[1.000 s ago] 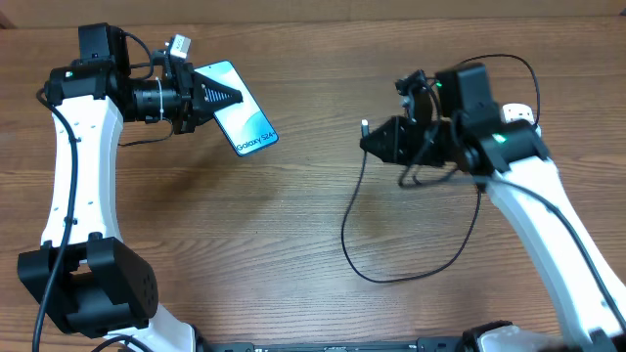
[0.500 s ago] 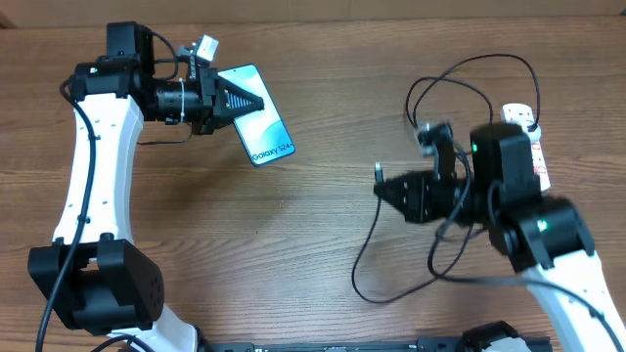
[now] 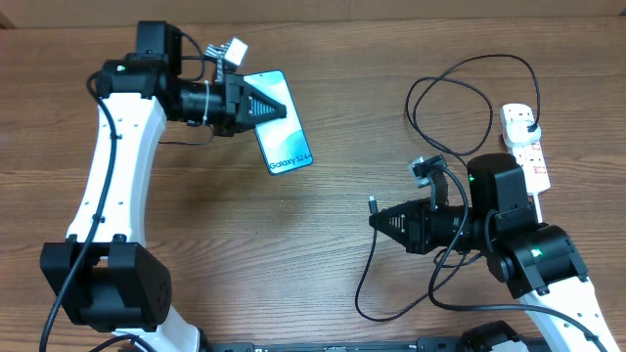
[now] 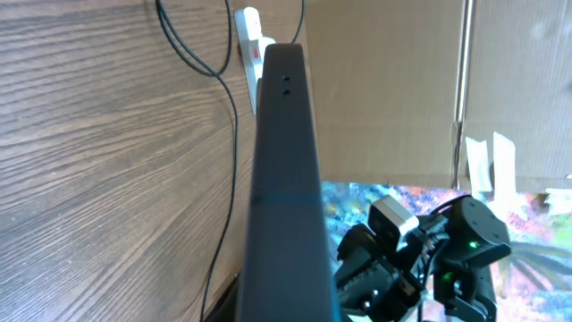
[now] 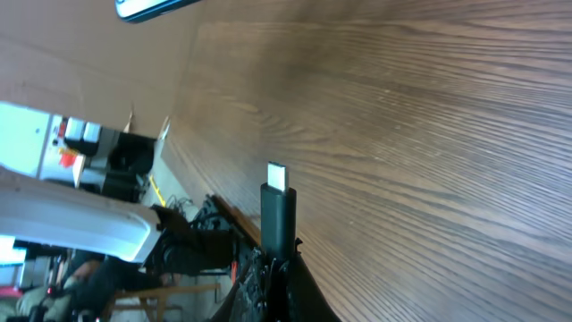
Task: Plug charger to phone and switch on socket
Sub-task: 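Lift the USB-C plug with the right gripper toward the held phone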
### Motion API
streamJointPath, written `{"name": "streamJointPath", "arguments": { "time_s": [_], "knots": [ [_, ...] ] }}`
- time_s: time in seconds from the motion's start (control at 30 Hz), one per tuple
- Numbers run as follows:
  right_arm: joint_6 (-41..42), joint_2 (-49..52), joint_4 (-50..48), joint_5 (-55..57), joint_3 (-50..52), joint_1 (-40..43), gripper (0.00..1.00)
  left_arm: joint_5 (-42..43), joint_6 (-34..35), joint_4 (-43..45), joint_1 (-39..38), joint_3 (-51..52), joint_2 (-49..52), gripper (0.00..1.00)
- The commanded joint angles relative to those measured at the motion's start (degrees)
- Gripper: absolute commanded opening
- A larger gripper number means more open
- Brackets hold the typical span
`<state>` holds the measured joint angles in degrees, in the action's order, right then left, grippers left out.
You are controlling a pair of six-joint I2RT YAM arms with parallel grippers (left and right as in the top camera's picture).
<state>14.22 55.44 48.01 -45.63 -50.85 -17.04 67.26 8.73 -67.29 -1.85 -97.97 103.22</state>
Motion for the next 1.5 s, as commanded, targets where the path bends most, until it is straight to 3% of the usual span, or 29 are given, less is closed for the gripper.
{"name": "streamJointPath", "arguments": {
  "time_s": [0.0,0.77,0.97,1.3,1.47],
  "knots": [
    [-1.2,-0.8,-1.0,-1.0,0.3,-2.0,0.04,1.2,-1.5,0.5,-0.5,-0.8,0.9,0.04],
    [1.1,5.6,-10.7,-4.3,0.3,-9.0,0.04,6.6,-1.5,0.8,-2.5,-0.8,5.4,0.04],
    [6.6,7.1,-16.6,-5.1,0.3,-9.0,0.04,13.4,-1.3,4.2,-2.5,-0.8,5.4,0.04],
    [12.9,9.0,-28.3,-4.7,0.3,-10.2,0.04,16.7,8.1,11.0,-2.5,-0.8,5.4,0.04],
    [13.3,9.0,-29.8,-2.8,0.3,-11.4,0.04,16.9,8.2,11.0,-2.6,-0.8,5.4,0.04]
  ]
}}
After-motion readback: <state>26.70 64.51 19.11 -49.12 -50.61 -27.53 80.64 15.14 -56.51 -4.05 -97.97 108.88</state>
